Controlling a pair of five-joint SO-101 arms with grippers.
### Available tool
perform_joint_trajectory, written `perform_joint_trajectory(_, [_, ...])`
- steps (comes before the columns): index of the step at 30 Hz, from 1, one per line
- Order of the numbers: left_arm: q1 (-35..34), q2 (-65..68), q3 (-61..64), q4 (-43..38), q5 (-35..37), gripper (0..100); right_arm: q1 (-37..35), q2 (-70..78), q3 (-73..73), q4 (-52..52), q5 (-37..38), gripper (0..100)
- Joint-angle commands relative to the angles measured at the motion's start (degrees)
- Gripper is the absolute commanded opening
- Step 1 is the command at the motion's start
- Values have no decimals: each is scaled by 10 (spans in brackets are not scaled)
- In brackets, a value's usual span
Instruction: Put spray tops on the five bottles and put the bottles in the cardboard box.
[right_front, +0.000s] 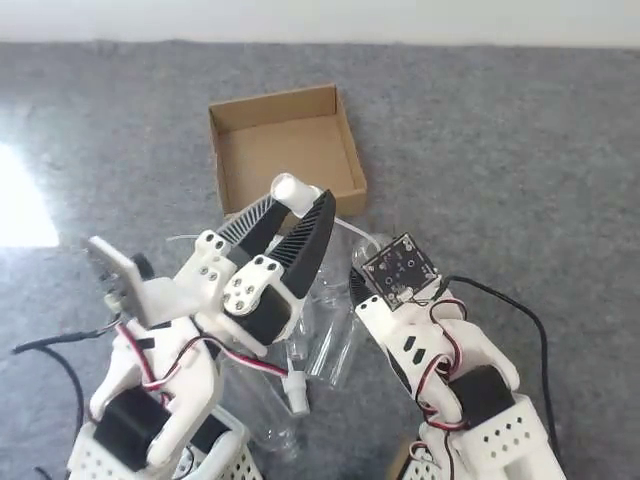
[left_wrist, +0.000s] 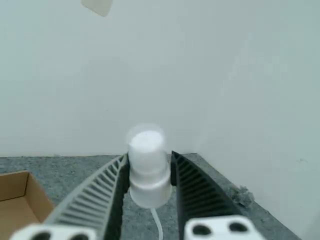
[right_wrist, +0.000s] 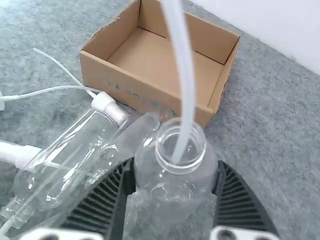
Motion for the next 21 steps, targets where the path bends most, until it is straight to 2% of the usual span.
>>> perform_joint_trajectory(1, [-18, -10, 4, -28, -13, 12, -4, -20, -33, 29, -5, 151])
perform_joint_trajectory(13, [-14, -7, 29, -30, -15, 12, -4, -20, -46, 46, -6, 151])
perform_joint_trajectory(21, [-13, -7, 68, -69, -15, 12, -5, -20, -49, 43, -6, 151])
